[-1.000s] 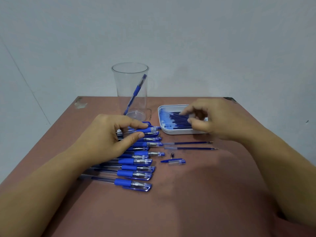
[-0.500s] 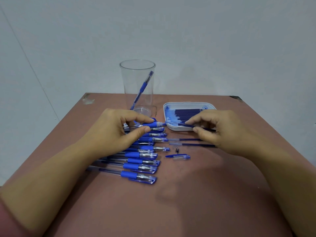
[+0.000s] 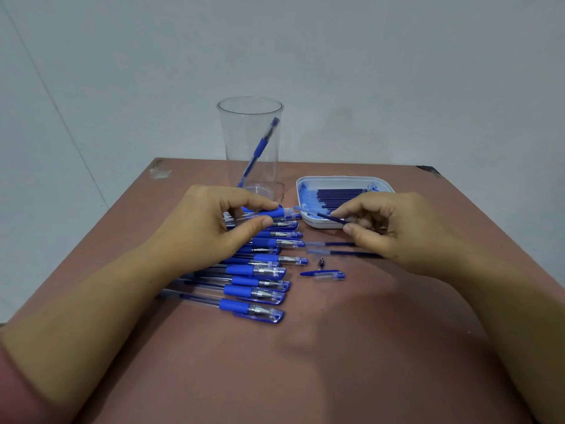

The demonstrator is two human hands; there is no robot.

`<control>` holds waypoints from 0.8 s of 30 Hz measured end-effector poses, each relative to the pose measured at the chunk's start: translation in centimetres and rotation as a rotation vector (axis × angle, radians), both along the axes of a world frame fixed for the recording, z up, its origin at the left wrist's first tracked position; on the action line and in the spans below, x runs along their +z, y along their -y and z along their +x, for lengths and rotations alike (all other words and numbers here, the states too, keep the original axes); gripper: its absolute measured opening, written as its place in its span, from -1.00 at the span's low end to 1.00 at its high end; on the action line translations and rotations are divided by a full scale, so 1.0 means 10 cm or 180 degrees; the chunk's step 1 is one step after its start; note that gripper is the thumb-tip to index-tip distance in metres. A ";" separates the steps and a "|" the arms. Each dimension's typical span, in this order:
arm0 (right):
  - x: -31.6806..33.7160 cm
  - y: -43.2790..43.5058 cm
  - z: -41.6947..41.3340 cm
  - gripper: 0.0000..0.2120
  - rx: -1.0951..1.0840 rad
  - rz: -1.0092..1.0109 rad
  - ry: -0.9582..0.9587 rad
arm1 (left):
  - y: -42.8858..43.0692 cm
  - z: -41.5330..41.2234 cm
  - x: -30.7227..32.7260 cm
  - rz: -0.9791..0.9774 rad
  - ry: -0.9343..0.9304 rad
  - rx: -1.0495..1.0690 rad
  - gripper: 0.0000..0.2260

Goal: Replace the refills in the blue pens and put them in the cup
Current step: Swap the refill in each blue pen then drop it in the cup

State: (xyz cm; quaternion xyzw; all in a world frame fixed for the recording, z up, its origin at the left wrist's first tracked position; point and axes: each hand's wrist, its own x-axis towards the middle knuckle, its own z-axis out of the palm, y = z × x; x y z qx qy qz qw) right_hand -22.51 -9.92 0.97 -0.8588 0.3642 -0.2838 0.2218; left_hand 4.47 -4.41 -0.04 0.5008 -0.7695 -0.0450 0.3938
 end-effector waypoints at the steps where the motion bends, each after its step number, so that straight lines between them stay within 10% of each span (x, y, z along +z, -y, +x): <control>1: 0.00 0.00 -0.01 -0.67 -0.0015 -0.0007 0.0020 | 0.00 0.00 0.00 0.0000 0.0009 0.0013 -0.82; 24: 0.00 -0.02 0.07 -0.72 0.0155 -0.0478 -0.0164 | -0.05 -0.05 0.03 -0.0043 0.0202 -0.0196 -0.82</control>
